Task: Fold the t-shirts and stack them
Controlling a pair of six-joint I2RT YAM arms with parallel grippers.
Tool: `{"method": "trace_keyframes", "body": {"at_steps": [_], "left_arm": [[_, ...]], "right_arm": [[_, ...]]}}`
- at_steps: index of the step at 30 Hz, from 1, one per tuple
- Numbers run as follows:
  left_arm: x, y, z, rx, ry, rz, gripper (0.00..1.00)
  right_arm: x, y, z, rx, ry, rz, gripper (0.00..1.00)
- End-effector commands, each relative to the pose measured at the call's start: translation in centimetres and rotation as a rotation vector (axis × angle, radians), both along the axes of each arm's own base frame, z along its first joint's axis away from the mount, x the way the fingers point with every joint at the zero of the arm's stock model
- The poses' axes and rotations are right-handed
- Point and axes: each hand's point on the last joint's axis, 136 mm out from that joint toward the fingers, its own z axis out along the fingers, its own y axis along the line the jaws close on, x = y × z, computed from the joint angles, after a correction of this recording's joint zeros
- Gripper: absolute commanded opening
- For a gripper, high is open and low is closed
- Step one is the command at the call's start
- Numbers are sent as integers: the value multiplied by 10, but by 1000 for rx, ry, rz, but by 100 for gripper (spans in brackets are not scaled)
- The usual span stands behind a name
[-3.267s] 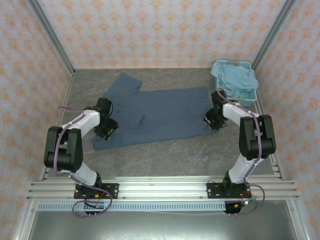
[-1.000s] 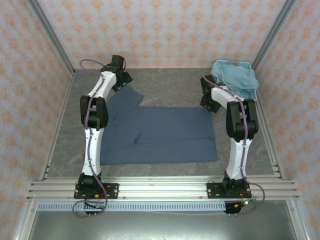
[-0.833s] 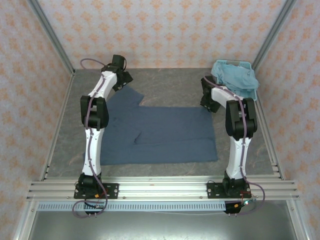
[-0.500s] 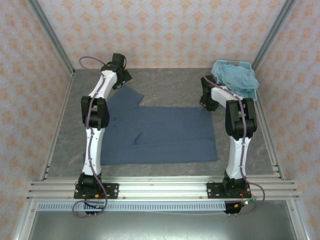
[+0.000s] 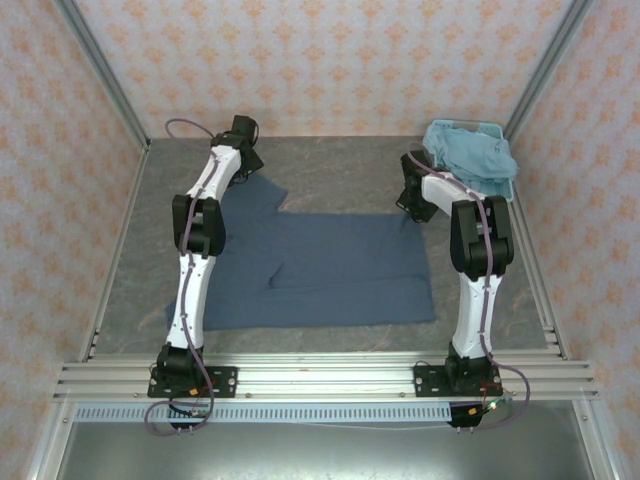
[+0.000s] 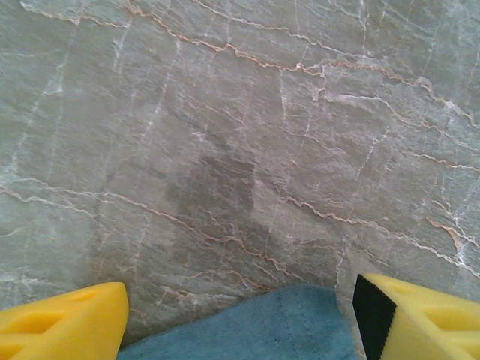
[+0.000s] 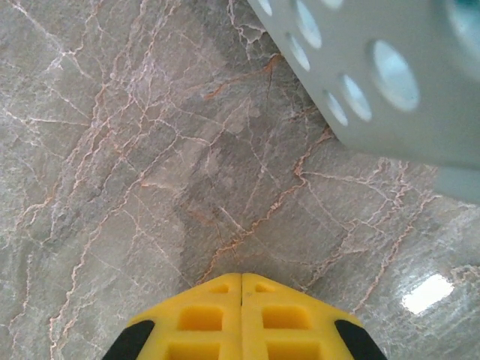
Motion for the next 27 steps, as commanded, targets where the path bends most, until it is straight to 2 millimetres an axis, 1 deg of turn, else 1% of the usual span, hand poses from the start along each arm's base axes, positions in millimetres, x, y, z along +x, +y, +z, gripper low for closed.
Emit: {"method": "trace_keyframes", "body": {"at_steps": [1,3,5,9,11,14,15,17,18,19,20,22,24,27], "left_arm": [[-1,-5,-2,9,15,4,80],[-5,-12,-9,12,47,-21,80],[-16,-17,-21,13,112,-40,77],[-53,-16,-42,37,284,-51,70],[-65,-18,-48,44,342,-77,67],[-76,-26,-57,28,397,-123,51],[-80,-26,-59,24,414,-129,44],[-85,-24,-60,25,432,-128,25],[-85,-22,-58,27,428,-124,15],[-84,-21,-54,32,418,-118,7],[-82,-20,-48,37,401,-114,1],[-75,-18,-29,52,352,-109,0],[-69,-16,-2,71,295,-106,0],[-68,-15,34,77,224,-112,0]], "right_arm": [[-17,7,5,13,35,6,0],[-18,7,7,16,31,8,0],[-17,8,9,21,26,12,0],[-17,9,13,25,20,20,0],[-17,9,13,27,19,23,0],[-16,9,13,27,16,25,0],[-17,9,13,28,17,23,0],[-17,10,12,31,15,20,0],[-17,10,12,34,14,21,0],[-18,10,12,33,13,20,0],[-18,10,12,31,13,20,0],[-19,9,12,27,11,26,0],[-19,9,14,26,4,38,0],[-16,11,19,29,-16,60,0]]}}
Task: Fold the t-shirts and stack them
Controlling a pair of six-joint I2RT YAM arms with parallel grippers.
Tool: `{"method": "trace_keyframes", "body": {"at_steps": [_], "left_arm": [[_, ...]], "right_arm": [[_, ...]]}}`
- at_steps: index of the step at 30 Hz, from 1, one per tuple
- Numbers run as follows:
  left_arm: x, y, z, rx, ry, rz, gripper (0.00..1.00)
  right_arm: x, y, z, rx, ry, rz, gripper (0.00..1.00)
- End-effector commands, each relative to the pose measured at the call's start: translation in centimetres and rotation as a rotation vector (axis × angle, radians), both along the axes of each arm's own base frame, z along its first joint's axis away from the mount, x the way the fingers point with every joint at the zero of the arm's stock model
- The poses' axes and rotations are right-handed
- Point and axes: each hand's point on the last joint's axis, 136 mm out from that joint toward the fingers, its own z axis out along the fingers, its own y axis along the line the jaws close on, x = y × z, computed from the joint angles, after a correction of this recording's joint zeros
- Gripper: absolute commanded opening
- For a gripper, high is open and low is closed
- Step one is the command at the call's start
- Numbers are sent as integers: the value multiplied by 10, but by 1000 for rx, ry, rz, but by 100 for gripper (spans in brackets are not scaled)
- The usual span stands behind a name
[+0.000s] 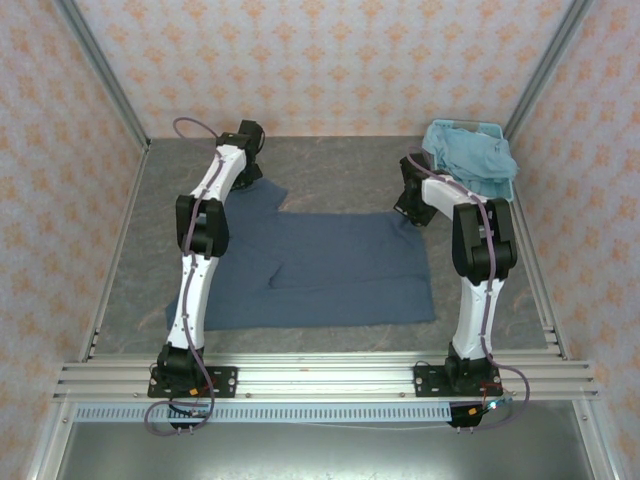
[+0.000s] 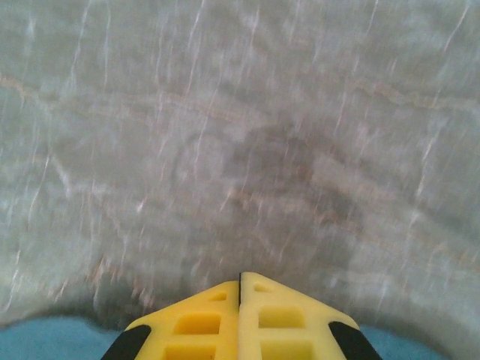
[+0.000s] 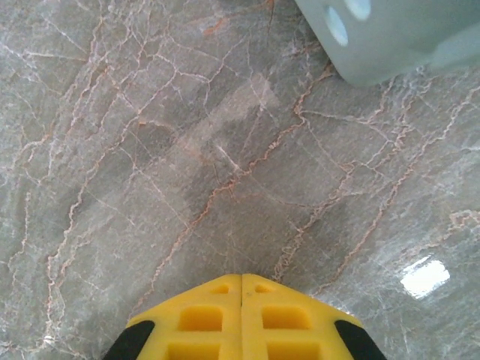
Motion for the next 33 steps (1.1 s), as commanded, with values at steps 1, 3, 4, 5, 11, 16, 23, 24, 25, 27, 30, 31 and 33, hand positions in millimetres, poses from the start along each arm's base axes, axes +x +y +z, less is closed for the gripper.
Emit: {"method": "trace_keyframes", "body": {"at_steps": [1,3,4,5,11,16,23,24,25,27,30,31,33], "left_arm": [[-22,-8,48,-13,-1,-33,0],[-30,-10,66,-31,-22,-42,0],[-37,-12,74,-44,-27,-50,0],[-41,-13,81,-54,-34,-54,0],[-89,-14,102,-88,-29,-72,0],[-119,-9,108,-99,-53,-56,0],[-44,-15,103,-75,-132,-122,51],[-32,-15,99,-53,-136,-128,54],[-21,-12,95,-28,-138,-124,58],[-1,-8,86,7,-148,-115,62],[26,0,78,55,-192,-94,67],[34,1,75,63,-211,-89,68],[50,4,68,85,-253,-84,68]], "right_arm": [[0,3,18,-5,-38,40,0],[1,3,23,-10,-48,54,0],[2,3,25,-11,-53,64,0],[3,3,27,-12,-58,72,0],[6,5,47,-9,-103,107,0],[-1,6,54,-9,-104,124,0],[-5,9,37,3,-69,139,0],[-5,10,34,7,-66,140,0],[-4,10,33,12,-65,139,0],[-2,12,31,18,-65,141,0],[3,15,30,34,-66,138,0],[4,16,29,40,-64,136,0],[7,18,31,46,-69,130,0]]}}
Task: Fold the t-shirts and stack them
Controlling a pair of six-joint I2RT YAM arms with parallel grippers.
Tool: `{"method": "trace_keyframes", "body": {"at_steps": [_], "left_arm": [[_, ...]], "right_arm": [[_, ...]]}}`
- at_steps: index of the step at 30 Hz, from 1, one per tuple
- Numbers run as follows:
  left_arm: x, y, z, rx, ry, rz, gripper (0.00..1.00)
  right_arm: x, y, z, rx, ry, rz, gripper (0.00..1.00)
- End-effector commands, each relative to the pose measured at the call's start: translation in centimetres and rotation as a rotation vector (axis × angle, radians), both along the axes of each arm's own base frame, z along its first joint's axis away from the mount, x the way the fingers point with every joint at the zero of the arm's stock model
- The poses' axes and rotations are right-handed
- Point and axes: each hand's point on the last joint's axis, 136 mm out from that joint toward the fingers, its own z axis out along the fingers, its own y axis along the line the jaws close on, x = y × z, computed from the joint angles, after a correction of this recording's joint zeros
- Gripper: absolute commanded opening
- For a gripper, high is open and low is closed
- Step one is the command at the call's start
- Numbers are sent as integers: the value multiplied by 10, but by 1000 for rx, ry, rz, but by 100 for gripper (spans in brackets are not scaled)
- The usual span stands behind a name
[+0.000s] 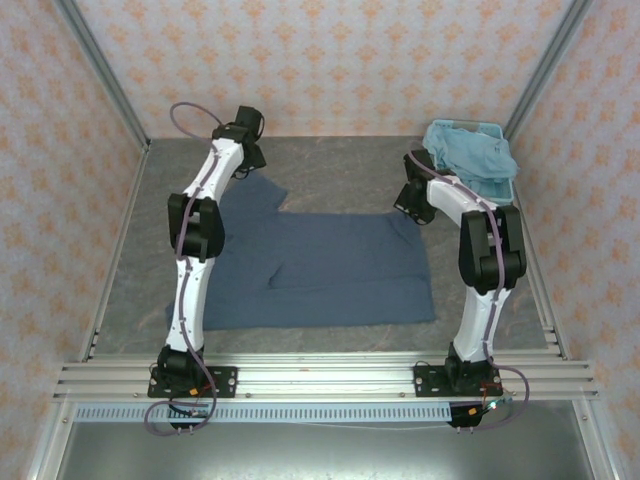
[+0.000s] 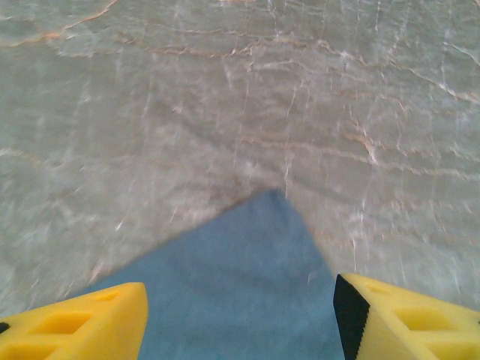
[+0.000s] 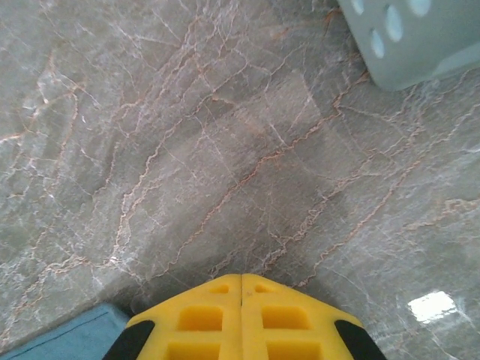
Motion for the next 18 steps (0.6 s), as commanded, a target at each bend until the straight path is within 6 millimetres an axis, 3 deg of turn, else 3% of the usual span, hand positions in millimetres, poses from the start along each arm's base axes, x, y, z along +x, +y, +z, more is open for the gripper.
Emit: {"method": "trace_keyframes", "body": {"at_steps": [1,6,10,14,18], "left_arm": [[26,18,12,91,-97,35,68],[43,22,-13,109,-131,66,69],[43,14,-36,78,-102,63,73],[25,3,-61,67,11,26,72],[-8,-6,-86,69,173,-15,68]], "right_arm": [[11,7,5,19,-21,-2,0],[15,13,9,42,-27,-5,0],[15,16,10,59,-31,-10,0],[17,17,11,69,-38,-16,0],[20,18,10,77,-42,-22,0]]}}
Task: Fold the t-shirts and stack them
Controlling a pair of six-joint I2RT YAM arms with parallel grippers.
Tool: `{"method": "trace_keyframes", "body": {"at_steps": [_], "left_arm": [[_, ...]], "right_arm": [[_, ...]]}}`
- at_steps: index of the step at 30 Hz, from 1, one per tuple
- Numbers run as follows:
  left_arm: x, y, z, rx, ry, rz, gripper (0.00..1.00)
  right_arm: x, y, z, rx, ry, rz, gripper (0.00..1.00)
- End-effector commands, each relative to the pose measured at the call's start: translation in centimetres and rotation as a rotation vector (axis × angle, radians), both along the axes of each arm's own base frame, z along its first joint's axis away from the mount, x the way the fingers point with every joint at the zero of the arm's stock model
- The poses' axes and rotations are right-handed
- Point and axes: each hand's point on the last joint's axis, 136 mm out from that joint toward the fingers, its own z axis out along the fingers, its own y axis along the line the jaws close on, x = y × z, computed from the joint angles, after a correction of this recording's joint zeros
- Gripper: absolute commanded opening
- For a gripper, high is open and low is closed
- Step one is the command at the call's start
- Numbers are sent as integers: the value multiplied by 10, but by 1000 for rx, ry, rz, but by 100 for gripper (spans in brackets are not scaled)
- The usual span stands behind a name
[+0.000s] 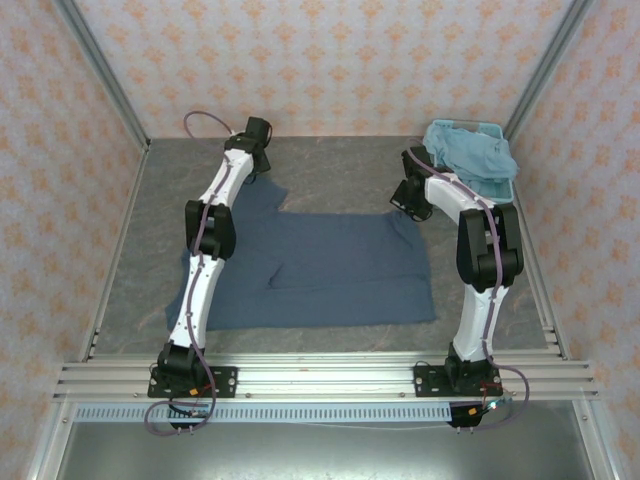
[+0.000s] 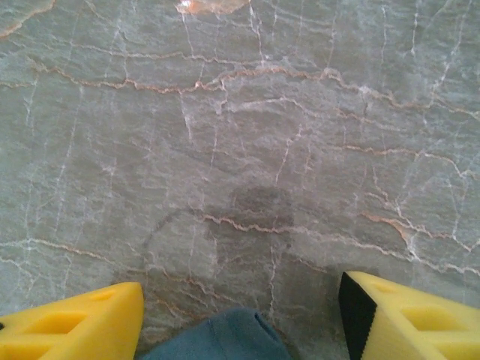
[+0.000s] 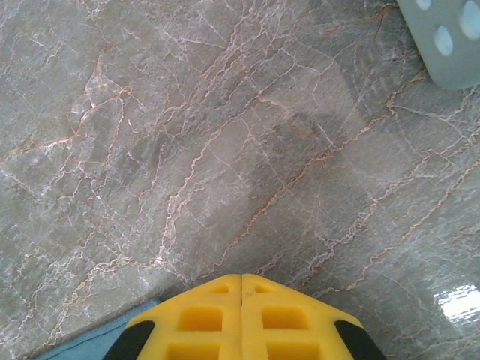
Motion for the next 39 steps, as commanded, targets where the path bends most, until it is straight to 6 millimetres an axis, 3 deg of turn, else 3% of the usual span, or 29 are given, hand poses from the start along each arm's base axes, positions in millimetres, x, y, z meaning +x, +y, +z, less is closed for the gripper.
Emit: {"method": "trace_keyframes", "body": {"at_steps": [1,3,9,14,17,21,25,32,39], "left_arm": [[-50,-11,-41,12,254,-41,66],[-65,-15,-49,26,323,-66,54],[-81,-17,-51,43,388,-65,45],[-83,-20,-54,13,385,-44,13],[-76,-19,-39,20,342,-31,0],[-69,-15,0,40,267,-30,0],[-74,-13,39,46,215,-40,0],[-106,-11,85,39,204,-93,0],[-144,-10,112,3,194,-91,0]], "right_arm": [[10,5,4,14,-23,-12,0],[10,5,3,13,-22,-13,0],[7,4,-4,18,-14,-25,0],[6,6,-5,25,-13,-25,0],[5,6,-4,22,-13,-17,0],[6,5,-3,12,-13,0,0],[8,3,-1,-7,-12,10,0],[13,3,10,-36,-37,78,0],[4,-1,23,-64,-47,110,0]]}}
